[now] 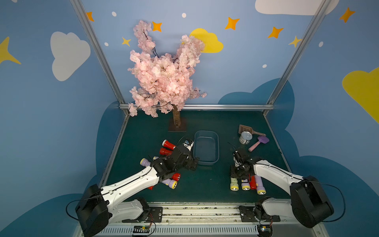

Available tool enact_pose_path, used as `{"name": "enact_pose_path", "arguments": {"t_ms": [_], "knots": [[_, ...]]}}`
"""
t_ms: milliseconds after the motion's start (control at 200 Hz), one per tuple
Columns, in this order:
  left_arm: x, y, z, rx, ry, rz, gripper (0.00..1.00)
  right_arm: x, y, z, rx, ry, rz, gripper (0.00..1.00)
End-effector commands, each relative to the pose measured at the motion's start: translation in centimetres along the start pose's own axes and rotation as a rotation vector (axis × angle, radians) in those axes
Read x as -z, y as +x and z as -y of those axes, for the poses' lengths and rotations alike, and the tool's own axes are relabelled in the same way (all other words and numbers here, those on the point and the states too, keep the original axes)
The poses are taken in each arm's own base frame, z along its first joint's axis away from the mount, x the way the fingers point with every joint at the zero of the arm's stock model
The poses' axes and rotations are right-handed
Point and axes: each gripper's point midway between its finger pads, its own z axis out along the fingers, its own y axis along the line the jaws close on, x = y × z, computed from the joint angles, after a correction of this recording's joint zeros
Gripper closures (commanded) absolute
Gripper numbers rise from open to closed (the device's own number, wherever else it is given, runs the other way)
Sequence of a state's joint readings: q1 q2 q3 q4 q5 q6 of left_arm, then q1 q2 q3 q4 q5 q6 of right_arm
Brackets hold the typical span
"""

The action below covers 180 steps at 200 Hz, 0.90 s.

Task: Put the flashlights into the storage boxes
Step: Pick up the flashlight from the center of the board.

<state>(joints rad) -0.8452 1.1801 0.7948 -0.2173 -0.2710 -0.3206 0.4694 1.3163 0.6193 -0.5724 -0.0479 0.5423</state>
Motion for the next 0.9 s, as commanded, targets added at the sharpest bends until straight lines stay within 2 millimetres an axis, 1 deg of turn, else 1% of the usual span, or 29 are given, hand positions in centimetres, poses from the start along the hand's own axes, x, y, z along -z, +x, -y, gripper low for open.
{"name": "enact_pose_path", "arguments": {"t_ms": [0,175,441,576,791,896], "knots": [[0.0,0.5,-0.3,-0.001,-0.013,-0.007,0.01,-0.1,-0.4,-0.6,0.010,-0.016,0.000,0.60],[0.0,0.7,-0.4,0.001,-0.018,-0.014,0.01,-0.1,-0.5,-0.6,0.006,-0.015,0.003,0.62],[0.1,0.9,-0.4,-0.001,-0.014,-0.019,0.01,0.0,-0.4,-0.6,-0.003,-0.017,0.001,0.68],[0.2,0.9,-0.4,0.001,-0.015,-0.018,0.01,0.7,-0.7,-0.8,-0.003,-0.020,0.012,0.72],[0.6,1.0,-0.6,0.001,-0.017,-0.010,0.01,2.1,-1.0,-1.1,-0.011,-0.036,0.047,0.73],[0.8,1.0,-0.7,0.001,-0.018,-0.001,0.01,2.4,-0.8,-0.8,-0.012,-0.027,0.047,0.73]]}}
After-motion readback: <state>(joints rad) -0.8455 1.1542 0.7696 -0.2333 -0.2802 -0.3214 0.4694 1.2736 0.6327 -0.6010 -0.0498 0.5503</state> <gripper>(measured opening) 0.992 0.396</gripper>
